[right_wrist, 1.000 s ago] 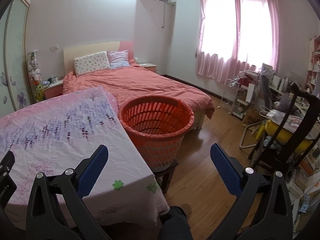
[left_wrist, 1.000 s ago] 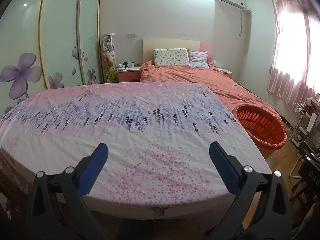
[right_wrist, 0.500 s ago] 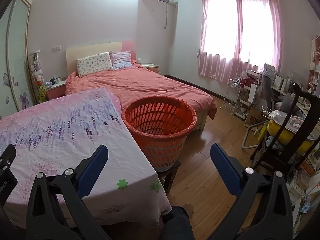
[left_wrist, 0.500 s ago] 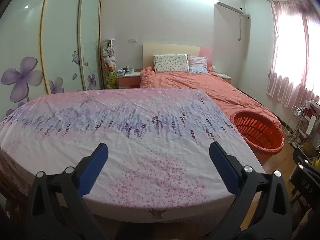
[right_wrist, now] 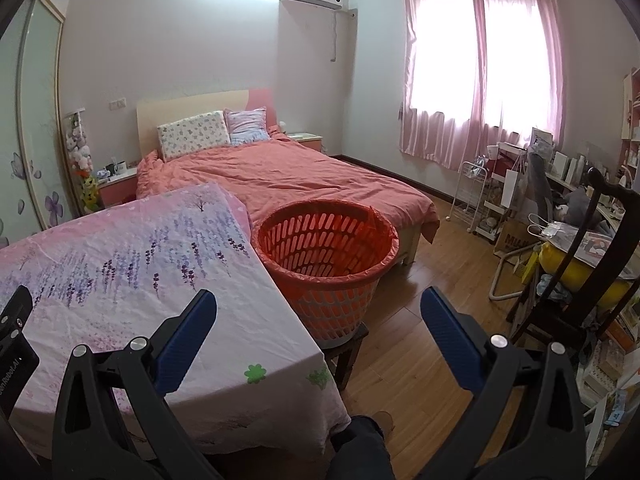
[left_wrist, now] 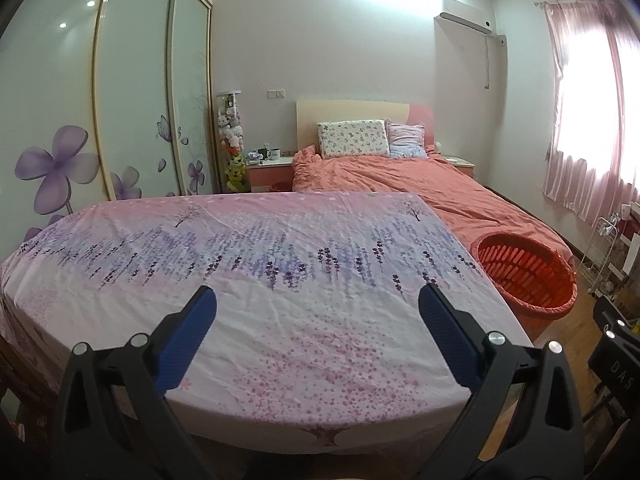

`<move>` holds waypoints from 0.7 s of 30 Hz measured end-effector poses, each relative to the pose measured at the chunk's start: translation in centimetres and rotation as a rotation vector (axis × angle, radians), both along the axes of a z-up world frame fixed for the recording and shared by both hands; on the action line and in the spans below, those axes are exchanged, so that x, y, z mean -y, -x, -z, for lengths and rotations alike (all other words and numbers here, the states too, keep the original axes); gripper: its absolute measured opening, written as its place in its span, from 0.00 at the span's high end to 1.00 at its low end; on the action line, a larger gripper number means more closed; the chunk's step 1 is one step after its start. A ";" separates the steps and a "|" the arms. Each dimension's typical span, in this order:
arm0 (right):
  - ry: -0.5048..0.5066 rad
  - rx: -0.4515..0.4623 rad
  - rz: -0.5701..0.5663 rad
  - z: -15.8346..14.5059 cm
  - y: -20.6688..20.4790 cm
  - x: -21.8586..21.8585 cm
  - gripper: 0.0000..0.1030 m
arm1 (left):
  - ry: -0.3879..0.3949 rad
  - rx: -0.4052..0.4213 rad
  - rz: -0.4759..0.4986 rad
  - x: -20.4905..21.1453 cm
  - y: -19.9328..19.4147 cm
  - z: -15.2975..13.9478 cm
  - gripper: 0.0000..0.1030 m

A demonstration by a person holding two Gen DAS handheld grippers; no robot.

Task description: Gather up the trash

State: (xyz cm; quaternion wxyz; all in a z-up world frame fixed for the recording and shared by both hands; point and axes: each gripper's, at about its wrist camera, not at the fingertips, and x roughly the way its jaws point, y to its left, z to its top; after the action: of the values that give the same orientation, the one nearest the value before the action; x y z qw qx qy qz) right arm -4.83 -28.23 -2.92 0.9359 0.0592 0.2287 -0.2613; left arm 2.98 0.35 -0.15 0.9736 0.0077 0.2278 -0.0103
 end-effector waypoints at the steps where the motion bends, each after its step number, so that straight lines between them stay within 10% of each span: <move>1: 0.000 0.001 -0.001 0.0 0.0 0.0 0.02 | 0.002 0.000 0.000 0.0 0.0 0.0 0.04; 21: 0.000 0.006 -0.001 -0.3 0.0 -0.1 0.02 | 0.007 -0.004 0.006 0.3 0.3 -0.2 0.04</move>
State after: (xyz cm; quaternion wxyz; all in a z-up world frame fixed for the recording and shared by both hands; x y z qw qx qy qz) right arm -4.80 -28.16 -2.65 0.9366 0.0600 0.2260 -0.2608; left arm 2.70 0.02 0.06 0.9732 0.0049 0.2296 -0.0142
